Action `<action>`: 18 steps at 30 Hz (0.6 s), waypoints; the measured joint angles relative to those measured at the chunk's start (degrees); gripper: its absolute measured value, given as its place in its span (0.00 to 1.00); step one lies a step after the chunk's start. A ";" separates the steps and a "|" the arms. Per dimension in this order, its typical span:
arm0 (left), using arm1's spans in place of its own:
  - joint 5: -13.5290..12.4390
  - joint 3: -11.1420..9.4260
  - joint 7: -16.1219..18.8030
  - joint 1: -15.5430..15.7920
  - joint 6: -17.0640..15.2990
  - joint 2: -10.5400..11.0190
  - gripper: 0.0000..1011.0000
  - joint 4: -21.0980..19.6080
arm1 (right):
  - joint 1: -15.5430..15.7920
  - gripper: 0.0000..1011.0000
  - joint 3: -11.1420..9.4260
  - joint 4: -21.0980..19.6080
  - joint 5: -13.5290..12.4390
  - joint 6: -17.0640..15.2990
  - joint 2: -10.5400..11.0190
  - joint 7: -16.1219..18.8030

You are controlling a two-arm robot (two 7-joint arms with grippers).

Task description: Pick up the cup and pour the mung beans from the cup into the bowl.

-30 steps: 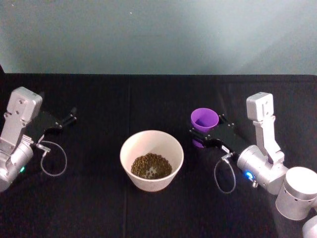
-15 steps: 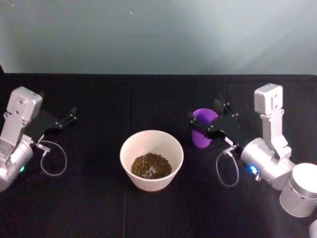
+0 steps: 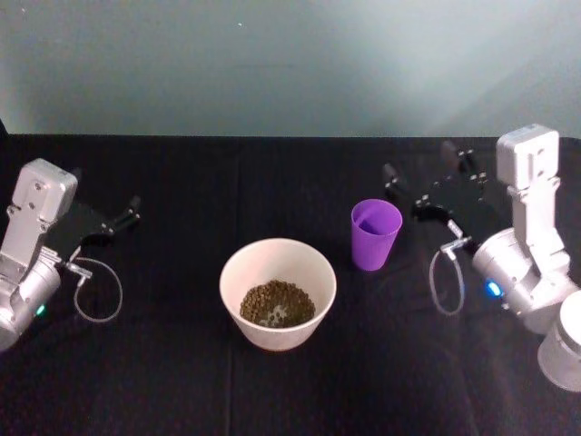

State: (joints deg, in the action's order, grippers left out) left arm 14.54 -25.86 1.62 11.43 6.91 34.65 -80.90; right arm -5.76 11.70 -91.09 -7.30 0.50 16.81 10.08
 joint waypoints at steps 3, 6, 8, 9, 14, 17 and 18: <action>0.00 0.00 0.00 0.00 0.00 -0.01 0.99 0.00 | 0.15 0.99 -1.07 -1.07 0.67 -1.19 0.53 -0.26; 0.00 0.00 0.00 0.00 0.00 0.00 0.99 0.00 | -0.12 0.99 -2.29 -1.28 -0.09 -2.06 1.26 1.49; 0.00 0.00 0.00 0.00 0.00 0.00 0.99 0.00 | -0.57 0.99 -3.16 -0.98 -1.11 -3.02 2.04 3.36; 0.00 0.00 0.00 0.00 0.00 0.00 0.99 0.00 | -0.75 0.99 -3.40 -0.72 -1.35 -3.35 2.40 3.87; 0.00 0.00 0.00 0.00 0.00 0.00 0.99 0.00 | -1.74 0.99 -4.09 1.38 -1.96 -4.44 4.00 6.01; 0.00 0.00 0.00 0.00 0.00 0.00 0.99 0.00 | -2.28 0.99 -4.44 3.82 -2.24 -4.45 4.77 6.82; 0.00 0.00 0.00 0.00 0.00 0.00 0.99 0.00 | -2.28 0.99 -4.44 3.82 -2.24 -4.45 4.77 6.82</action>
State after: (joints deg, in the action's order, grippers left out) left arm 14.55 -25.86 1.62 11.43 6.91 34.65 -80.90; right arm -8.05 7.25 -87.27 -9.53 -3.95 21.58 16.91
